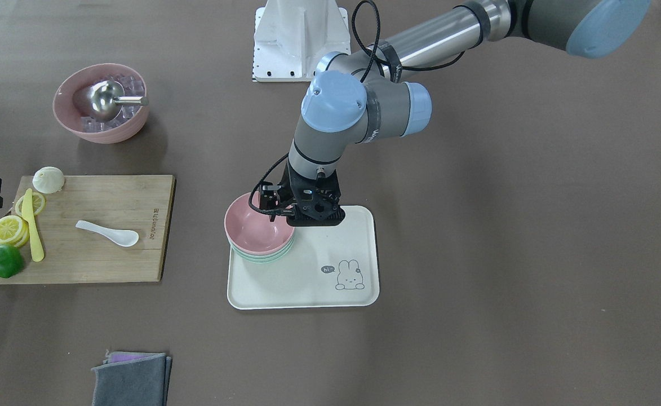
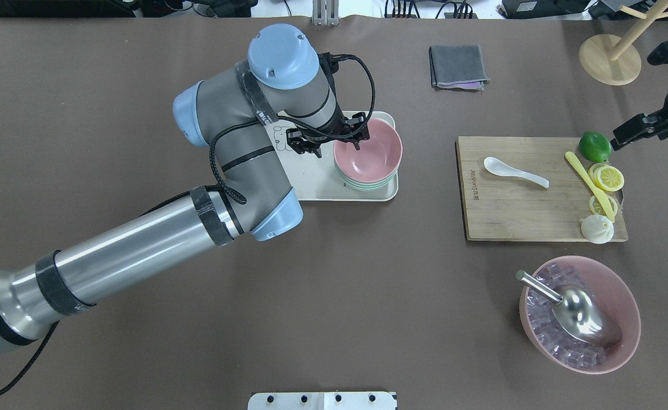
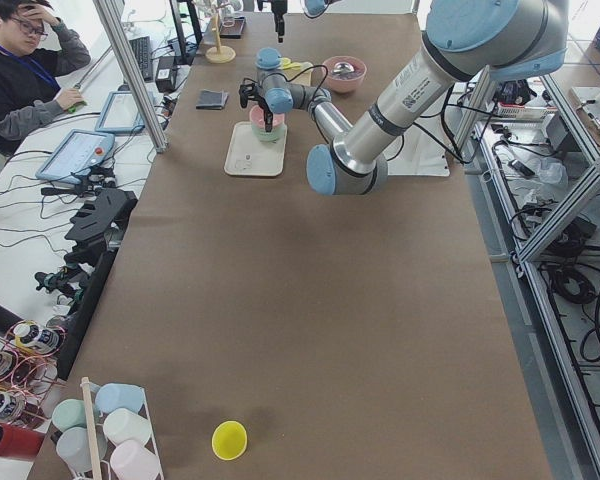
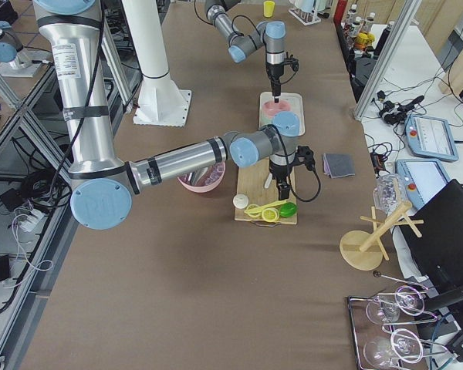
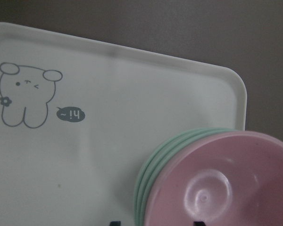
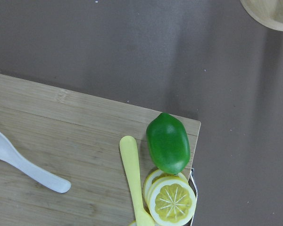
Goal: Stack pink bowl on green and place spoon
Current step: 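Lower the pink bowl into the green bowl and open the left gripper, then withdraw the left gripper while the right gripper reaches to the white spoon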
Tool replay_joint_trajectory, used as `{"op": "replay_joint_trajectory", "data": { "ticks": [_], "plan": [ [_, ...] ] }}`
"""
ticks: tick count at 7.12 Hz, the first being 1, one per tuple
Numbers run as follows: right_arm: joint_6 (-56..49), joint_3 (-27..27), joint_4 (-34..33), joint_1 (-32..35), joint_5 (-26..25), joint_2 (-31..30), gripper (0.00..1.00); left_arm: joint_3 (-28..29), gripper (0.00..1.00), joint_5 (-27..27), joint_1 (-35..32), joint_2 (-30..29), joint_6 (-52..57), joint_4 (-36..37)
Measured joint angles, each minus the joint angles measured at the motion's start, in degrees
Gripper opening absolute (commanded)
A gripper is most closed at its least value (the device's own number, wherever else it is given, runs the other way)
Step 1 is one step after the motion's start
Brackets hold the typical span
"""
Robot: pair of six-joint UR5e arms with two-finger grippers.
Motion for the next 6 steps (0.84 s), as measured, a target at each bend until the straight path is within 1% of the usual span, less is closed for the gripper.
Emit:
{"op": "replay_joint_trajectory", "data": {
  "ticks": [1, 2, 3, 4, 5, 6],
  "plan": [
    [0.07, -0.09, 0.0, -0.67, -0.06, 0.33, 1.0, -2.79, 0.98, -4.95, -2.54, 2.72, 1.86, 0.1],
    [0.12, -0.15, 0.0, -1.95, -0.53, 1.12, 1.0, -7.04, 0.98, -11.03, -6.32, 7.57, 5.74, 0.19],
    [0.13, -0.17, 0.0, -3.73, -1.94, 2.05, 1.0, -11.62, 0.98, -15.86, -10.36, 13.59, 11.22, 0.24],
    [0.1, -0.12, 0.04, -5.79, -4.5, 2.75, 1.0, -15.62, 0.98, -19.34, -14.29, 19.7, 17.76, 0.25],
    [0.02, -0.11, 0.57, -7.77, -7.24, 3.26, 1.0, -18.06, 0.98, -22.15, -18.43, 24.86, 24.75, 0.26],
    [-0.19, -0.18, 2.04, -9.63, -8.95, 3.63, 1.0, -19.2, 0.98, -24.29, -22.56, 29.39, 32.03, 0.26]
  ]
}}
